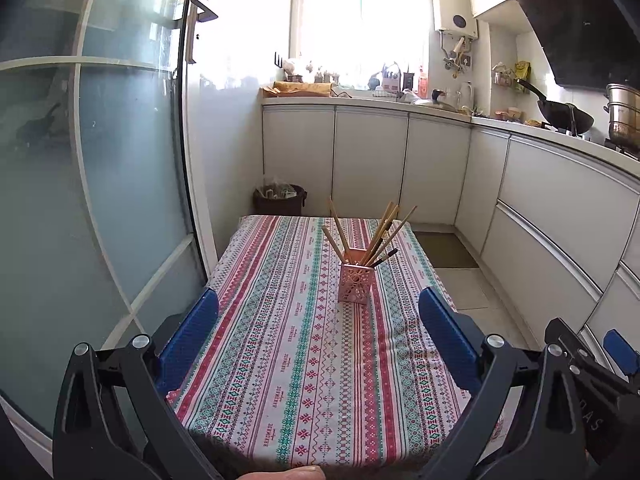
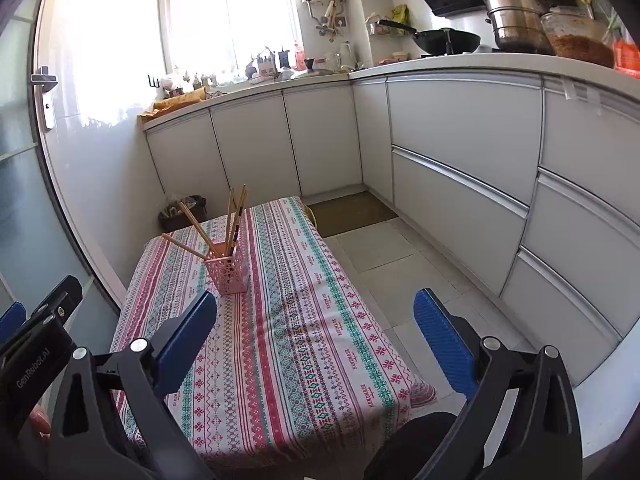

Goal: Organize utensils

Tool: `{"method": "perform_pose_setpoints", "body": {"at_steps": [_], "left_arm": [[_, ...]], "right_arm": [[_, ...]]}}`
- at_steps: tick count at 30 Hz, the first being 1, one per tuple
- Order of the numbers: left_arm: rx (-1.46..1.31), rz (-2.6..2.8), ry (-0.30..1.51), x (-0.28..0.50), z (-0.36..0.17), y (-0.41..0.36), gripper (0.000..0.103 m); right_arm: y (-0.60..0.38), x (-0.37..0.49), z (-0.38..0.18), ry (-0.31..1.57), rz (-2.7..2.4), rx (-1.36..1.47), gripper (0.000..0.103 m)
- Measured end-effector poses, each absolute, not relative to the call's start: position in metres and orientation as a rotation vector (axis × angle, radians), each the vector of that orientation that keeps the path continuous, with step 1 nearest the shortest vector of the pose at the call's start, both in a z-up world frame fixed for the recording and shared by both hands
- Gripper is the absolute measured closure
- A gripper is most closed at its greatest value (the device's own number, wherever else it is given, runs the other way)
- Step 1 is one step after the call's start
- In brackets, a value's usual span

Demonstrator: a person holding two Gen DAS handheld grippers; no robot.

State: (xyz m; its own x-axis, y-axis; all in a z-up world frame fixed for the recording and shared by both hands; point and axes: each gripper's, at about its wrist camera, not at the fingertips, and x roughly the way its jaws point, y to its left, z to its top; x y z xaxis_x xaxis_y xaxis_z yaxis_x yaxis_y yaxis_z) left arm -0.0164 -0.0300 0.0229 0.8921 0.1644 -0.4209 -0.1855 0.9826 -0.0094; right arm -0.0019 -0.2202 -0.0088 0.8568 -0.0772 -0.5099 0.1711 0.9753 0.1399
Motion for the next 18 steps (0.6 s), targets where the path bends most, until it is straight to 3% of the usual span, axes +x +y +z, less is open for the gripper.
{"method": "perform_pose_setpoints", "body": {"at_steps": [18], "left_arm": [[-0.032,0.172,0.419,-0.023,0.025,-0.038,0.007]], "right_arm": [[-0.234,-0.009,-0.009,0.524,-0.148,0.217,0.007]]}}
